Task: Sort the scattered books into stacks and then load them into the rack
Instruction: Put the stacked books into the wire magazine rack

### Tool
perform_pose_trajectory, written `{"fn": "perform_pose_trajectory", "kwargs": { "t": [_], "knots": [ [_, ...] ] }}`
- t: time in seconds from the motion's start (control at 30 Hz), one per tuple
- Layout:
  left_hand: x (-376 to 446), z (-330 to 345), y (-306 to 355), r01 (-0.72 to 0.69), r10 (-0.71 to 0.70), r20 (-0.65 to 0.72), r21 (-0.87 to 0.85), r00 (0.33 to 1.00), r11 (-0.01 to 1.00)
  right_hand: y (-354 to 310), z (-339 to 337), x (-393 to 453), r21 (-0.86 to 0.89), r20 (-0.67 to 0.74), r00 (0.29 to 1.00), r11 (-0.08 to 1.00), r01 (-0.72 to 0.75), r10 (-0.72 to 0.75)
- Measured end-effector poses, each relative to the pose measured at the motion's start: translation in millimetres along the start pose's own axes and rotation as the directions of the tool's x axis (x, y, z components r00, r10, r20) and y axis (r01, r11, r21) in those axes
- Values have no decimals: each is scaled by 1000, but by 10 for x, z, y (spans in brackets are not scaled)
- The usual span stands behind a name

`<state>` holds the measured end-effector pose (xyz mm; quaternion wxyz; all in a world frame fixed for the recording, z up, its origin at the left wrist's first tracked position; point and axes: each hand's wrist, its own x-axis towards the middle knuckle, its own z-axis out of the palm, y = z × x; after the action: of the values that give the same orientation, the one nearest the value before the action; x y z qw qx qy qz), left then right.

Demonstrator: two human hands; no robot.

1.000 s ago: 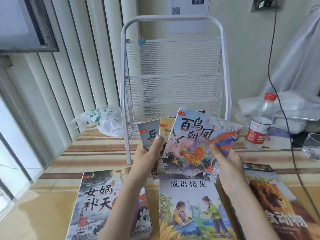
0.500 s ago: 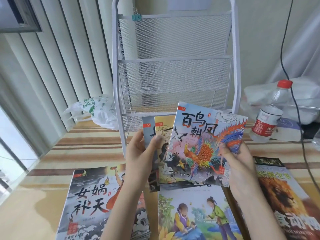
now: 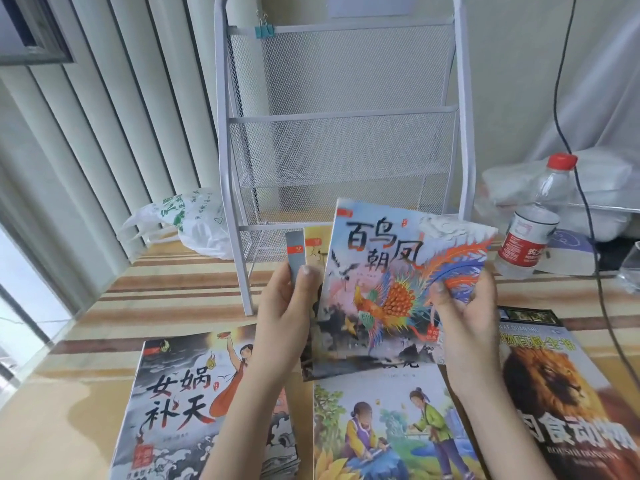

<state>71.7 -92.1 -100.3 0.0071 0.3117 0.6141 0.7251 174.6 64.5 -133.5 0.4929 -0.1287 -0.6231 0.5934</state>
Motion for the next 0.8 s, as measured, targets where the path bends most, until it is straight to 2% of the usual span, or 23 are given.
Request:
{"fn": "perform_pose_trajectory", "kwargs": {
  "t": [0.07,0.17,0.33,0.47,0.63,0.8],
  "knots": [
    [-14,30,28,-17,14,56,47,998,999,-56,55,-29,8,-77,989,992,124,-123],
    [-43,55,26,-59,61,140,-16,988,998,-109,135,-55,-19,-33,977,977,210,-211],
    [-63,19,42,-62,61,90,6,994,998,-138,107,-61,-42,36,993,992,117,-116],
    [-58,40,-8,-44,37,142,49,989,998,-57,102,-53,-146,119,979,978,-150,168],
    [-105,82,24,-149,138,136,80,981,986,-72,89,-41,-80,58,997,996,-37,42],
    [-124,95,-36,-114,101,151,76,983,991,-103,50,-16,-1,91,994,998,-56,56]
  ]
}}
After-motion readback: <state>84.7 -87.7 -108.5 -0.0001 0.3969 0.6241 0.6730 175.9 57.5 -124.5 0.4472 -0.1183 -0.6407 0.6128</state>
